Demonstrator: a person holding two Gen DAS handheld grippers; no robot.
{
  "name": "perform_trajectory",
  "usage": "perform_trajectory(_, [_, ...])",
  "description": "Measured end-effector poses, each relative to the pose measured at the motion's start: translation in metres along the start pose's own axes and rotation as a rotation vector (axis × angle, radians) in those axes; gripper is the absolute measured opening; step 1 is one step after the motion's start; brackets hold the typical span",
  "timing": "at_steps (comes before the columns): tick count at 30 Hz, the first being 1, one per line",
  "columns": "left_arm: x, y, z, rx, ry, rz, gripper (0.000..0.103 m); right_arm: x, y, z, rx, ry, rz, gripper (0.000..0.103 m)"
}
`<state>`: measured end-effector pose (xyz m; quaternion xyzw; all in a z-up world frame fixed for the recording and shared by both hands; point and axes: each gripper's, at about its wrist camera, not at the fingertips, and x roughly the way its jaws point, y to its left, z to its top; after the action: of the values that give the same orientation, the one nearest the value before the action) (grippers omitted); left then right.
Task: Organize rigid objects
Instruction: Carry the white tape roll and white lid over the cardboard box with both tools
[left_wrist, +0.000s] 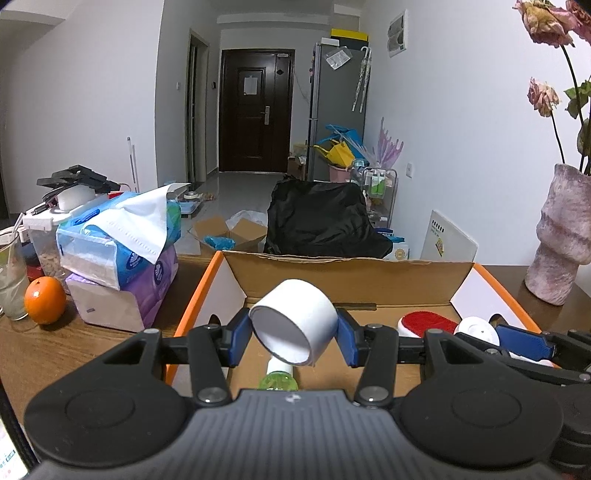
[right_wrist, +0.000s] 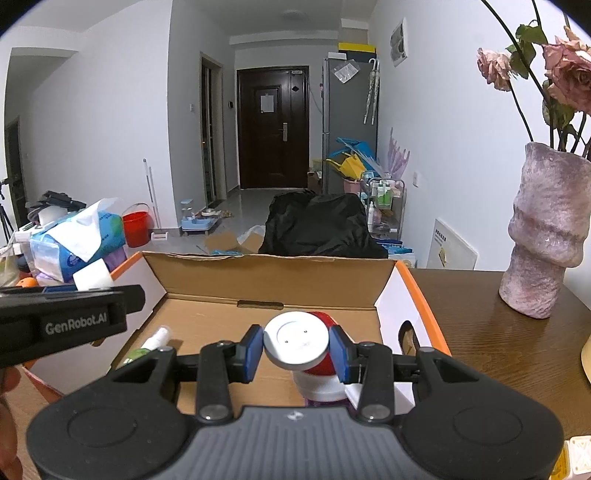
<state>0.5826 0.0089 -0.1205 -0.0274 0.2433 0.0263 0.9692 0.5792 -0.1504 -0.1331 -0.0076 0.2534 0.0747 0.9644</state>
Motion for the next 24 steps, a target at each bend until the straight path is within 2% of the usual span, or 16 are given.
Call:
perform_trajectory(20, [0.0074,0.0003,-0.0015,0.022,0.008,-0.001,0.051,0.0090,-0.0035,-0.0008,-0.002,0.029,-0.019,0.038])
perform_trajectory(21, [0.0075,0.0008,-0.0016,0.019,0.010,0.002,0.057,0.0091,-0.0039,-0.0014,-0.002,0.031,-0.024,0.038])
perform_trajectory(22, [0.0067,0.0013,-0.0015,0.016,0.009,0.005,0.068,0.0090,-0.0044,-0.0016,-0.002,0.030,-0.030,0.040])
perform_trajectory(24, [0.0042,0.0019,-0.0011,0.013,-0.005,0.022,0.078,0.0096,-0.0054,-0.0013,-0.001,0.035,-0.046,0.056])
